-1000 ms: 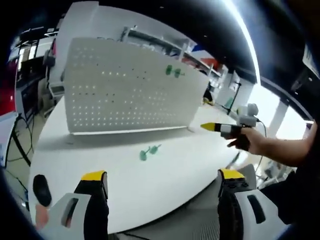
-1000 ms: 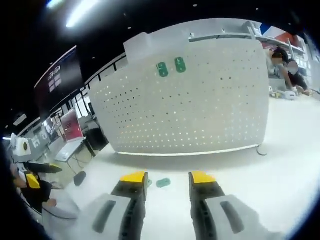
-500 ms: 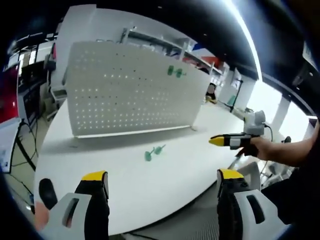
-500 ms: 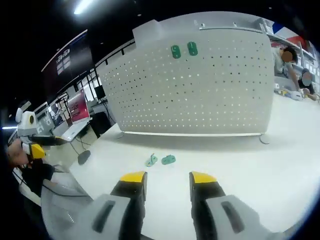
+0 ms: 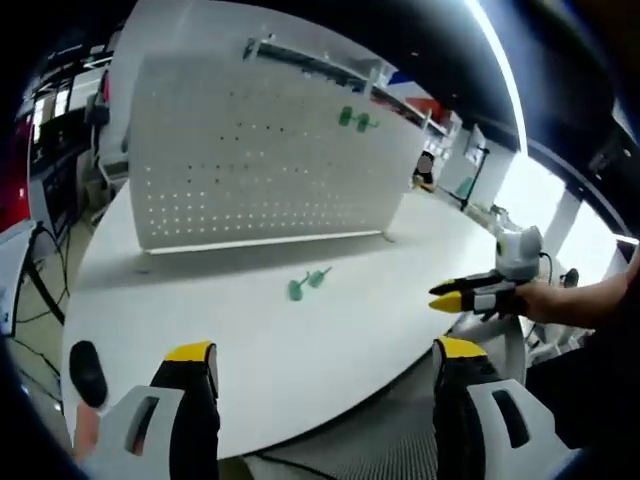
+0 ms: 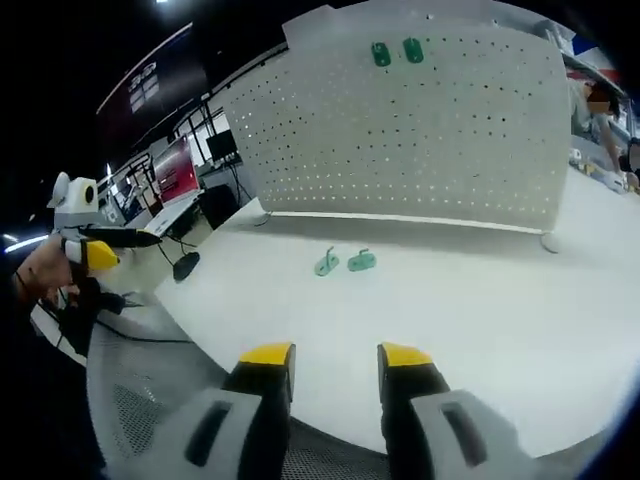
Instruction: Insert the hook assembly into the mounting plate slot until the hook locks in place.
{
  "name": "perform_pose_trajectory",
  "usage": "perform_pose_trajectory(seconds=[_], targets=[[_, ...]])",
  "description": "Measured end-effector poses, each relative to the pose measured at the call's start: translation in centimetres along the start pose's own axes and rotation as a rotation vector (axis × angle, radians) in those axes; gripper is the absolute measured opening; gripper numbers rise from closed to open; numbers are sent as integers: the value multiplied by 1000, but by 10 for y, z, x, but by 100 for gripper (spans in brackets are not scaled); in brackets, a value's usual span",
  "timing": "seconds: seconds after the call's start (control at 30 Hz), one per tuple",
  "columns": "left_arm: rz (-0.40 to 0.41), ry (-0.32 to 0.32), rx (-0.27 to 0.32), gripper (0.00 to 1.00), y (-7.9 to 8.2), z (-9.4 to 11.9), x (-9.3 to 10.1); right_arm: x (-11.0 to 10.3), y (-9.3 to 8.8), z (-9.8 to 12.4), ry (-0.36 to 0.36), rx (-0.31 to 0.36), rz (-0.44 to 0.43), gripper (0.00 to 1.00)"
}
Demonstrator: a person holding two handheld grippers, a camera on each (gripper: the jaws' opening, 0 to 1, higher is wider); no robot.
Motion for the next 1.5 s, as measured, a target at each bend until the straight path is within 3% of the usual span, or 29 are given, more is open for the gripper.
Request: perform_pose_trajectory(seconds=[0.43, 0.77, 1.5], targets=[[21, -16, -41, 88, -5, -14, -5, 0, 0, -35, 59, -114, -39, 27], [34, -26, -47, 87, -3, -21, -8, 7, 19, -80, 48, -94, -137, 25], [62, -40, -64, 85, -4, -30, -17, 17, 57, -169, -22, -73, -251, 22]])
Point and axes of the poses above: the point that each gripper's makers call its tool centre point, and the gripper's own axes: z roughly backward along the fingers, x roughly to its right, y roughly out of its top, the point moved 2 cm from there along z, roughly backward along the fingers, and after that the axes turned 8 degrees about -z, right-handed, at the moved point
